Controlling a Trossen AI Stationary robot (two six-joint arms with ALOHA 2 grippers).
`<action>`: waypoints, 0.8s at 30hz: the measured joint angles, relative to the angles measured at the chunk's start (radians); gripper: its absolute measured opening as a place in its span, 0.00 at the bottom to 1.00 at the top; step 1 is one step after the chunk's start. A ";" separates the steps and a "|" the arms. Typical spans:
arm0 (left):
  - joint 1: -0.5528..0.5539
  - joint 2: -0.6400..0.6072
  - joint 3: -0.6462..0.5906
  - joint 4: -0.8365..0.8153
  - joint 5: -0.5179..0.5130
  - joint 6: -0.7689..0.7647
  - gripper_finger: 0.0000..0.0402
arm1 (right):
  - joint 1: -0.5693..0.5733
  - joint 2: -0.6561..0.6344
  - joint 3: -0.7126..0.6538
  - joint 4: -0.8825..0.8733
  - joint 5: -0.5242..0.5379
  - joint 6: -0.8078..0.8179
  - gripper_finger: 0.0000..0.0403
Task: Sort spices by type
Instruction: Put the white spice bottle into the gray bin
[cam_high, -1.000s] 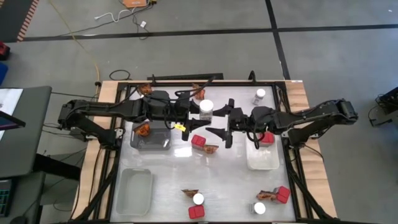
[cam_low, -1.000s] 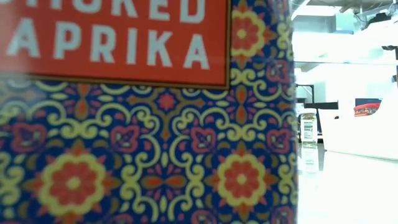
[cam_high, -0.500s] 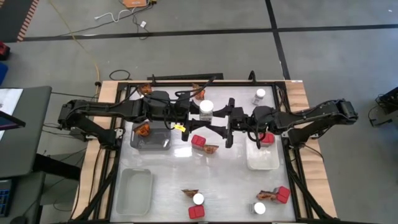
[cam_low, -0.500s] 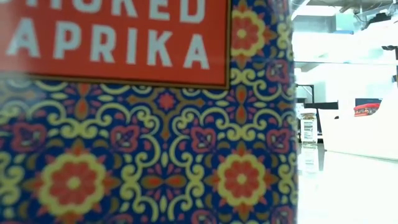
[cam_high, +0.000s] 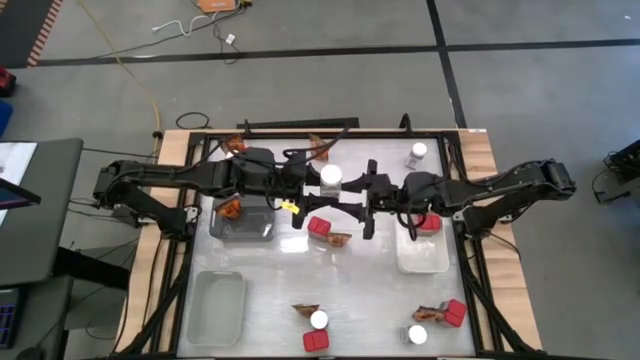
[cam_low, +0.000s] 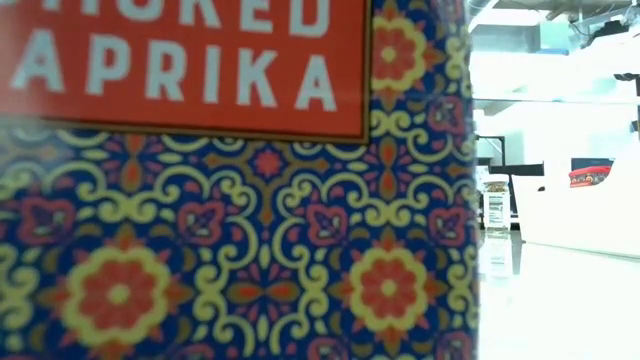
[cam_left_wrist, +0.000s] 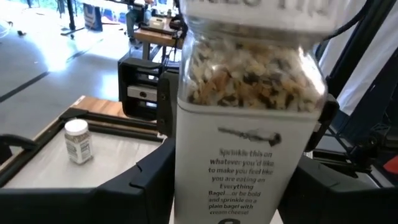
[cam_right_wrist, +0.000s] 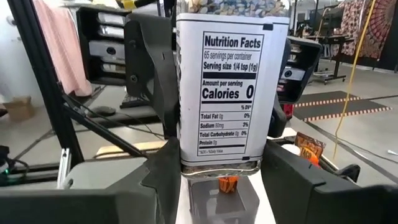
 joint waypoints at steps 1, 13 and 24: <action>0.000 0.000 0.000 -0.006 -0.008 -0.001 0.57 | 0.000 0.000 0.000 -0.012 0.000 -0.002 0.51; -0.002 -0.014 0.006 -0.132 -0.007 -0.071 0.71 | 0.000 0.000 -0.001 -0.125 -0.004 0.024 0.51; 0.049 -0.018 0.198 -0.488 0.037 -0.052 0.71 | 0.013 -0.003 -0.001 -0.203 0.001 0.042 0.51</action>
